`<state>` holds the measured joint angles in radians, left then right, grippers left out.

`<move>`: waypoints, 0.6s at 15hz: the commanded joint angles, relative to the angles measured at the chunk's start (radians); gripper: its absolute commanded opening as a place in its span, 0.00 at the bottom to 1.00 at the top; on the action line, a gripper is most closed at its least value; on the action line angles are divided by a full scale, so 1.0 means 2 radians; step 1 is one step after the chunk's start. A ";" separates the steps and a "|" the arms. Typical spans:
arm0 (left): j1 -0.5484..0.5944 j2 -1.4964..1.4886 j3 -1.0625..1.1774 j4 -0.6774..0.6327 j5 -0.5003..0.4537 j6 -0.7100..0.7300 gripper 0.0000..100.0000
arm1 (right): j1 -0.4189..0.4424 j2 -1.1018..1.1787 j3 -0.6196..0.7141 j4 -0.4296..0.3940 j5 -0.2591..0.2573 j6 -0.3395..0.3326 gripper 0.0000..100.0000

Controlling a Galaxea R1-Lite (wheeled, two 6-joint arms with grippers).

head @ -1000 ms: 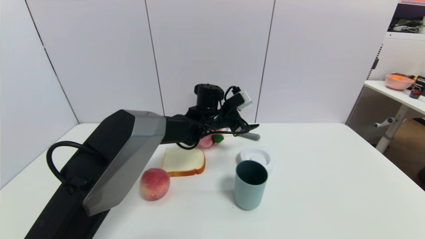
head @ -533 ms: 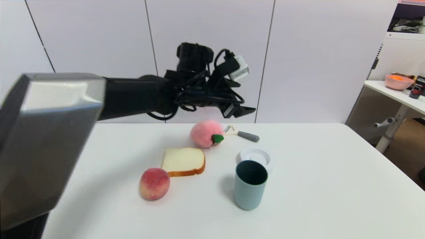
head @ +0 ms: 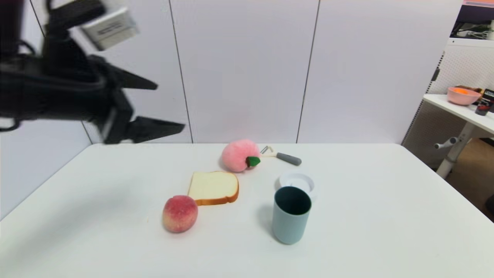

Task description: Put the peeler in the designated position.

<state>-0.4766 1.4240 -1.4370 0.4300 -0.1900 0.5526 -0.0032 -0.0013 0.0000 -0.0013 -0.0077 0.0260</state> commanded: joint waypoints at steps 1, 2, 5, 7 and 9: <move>0.080 -0.329 0.294 -0.055 0.018 -0.104 1.00 | 0.000 0.001 0.001 0.000 0.000 0.000 1.00; 0.091 -0.358 0.326 -0.080 0.018 -0.112 1.00 | 0.000 0.001 0.001 0.000 0.000 0.000 1.00; 0.126 -0.437 0.434 -0.154 0.018 -0.137 1.00 | 0.000 0.001 0.001 0.000 0.000 0.000 1.00; 0.172 -0.506 0.495 -0.198 0.018 -0.159 1.00 | 0.000 0.001 0.001 0.000 0.000 0.000 1.00; 0.193 -0.549 0.525 -0.203 0.018 -0.176 1.00 | 0.000 0.001 0.001 0.000 0.000 0.000 1.00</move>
<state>-0.1817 0.5257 -0.5094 0.0794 -0.1528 0.2504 -0.0032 -0.0013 0.0000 -0.0009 -0.0072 0.0257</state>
